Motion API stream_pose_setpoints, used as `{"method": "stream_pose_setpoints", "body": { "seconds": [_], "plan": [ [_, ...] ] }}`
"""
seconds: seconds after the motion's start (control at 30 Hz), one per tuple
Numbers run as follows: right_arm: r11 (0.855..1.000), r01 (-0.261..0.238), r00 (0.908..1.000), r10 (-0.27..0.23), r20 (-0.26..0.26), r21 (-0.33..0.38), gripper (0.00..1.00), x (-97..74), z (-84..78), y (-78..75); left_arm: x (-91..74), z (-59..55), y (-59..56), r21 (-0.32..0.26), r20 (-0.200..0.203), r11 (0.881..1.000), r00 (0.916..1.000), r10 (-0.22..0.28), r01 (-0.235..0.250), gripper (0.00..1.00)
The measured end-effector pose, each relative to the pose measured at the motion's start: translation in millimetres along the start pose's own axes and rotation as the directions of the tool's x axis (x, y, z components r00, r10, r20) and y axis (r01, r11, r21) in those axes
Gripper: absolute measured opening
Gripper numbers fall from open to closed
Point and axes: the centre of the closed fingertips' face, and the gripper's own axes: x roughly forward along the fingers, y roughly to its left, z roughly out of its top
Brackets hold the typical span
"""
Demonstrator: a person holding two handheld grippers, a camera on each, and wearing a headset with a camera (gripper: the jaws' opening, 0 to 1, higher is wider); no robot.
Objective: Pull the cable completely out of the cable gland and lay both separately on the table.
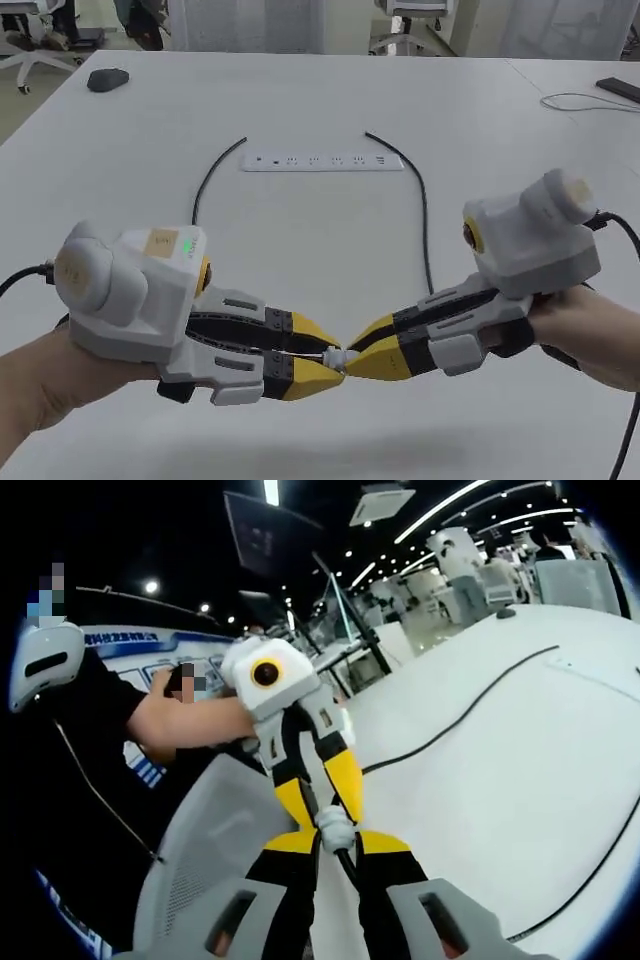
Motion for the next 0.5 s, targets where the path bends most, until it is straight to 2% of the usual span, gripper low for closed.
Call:
{"method": "stream_pose_setpoints", "body": {
  "seconds": [0.17, 0.27, 0.3, 0.37, 0.47, 0.5],
  "plan": [
    [1.0, 0.001, 1.0, -0.001, -0.009, -0.002, 0.09, 0.5, -0.6, 1.4, 0.5, -0.2, -0.4, 0.003, 0.0, 1.0, 1.0, -0.008, 0.008, 0.14],
    [0.998, 0.015, 0.9998, -0.016, -0.011, -0.056, 0.08, -0.6, 0.0, 2.0, 0.3, 0.3, 0.3, -0.003, 0.003, 1.0, 1.0, -0.008, 0.008, 0.14],
    [0.995, 0.03, 0.9994, -0.032, -0.015, -0.095, 0.08, -0.6, 0.1, 1.1, 0.5, 0.2, 0.7, -0.011, 0.003, 1.0, 1.0, -0.007, 0.007, 0.14],
    [0.983, 0.054, 0.9979, -0.059, -0.026, -0.176, 0.08, -0.1, -0.5, -0.1, 0.9, -1.0, 1.8, -0.025, 0.001, 1.0, 1.0, -0.006, 0.006, 0.14],
    [0.962, 0.078, 0.9952, -0.091, -0.037, -0.262, 0.08, 1.5, -2.3, 0.5, 1.1, -2.6, 2.4, -0.045, -0.002, 0.999, 1.0, -0.01, 0.009, 0.15],
    [0.948, 0.092, 0.9937, -0.107, -0.033, -0.305, 0.08, 1.6, -1.6, -0.5, 1.2, -3.5, 3.5, -0.079, -0.002, 0.997, 0.9999, -0.01, 0.01, 0.15]
  ]
}}
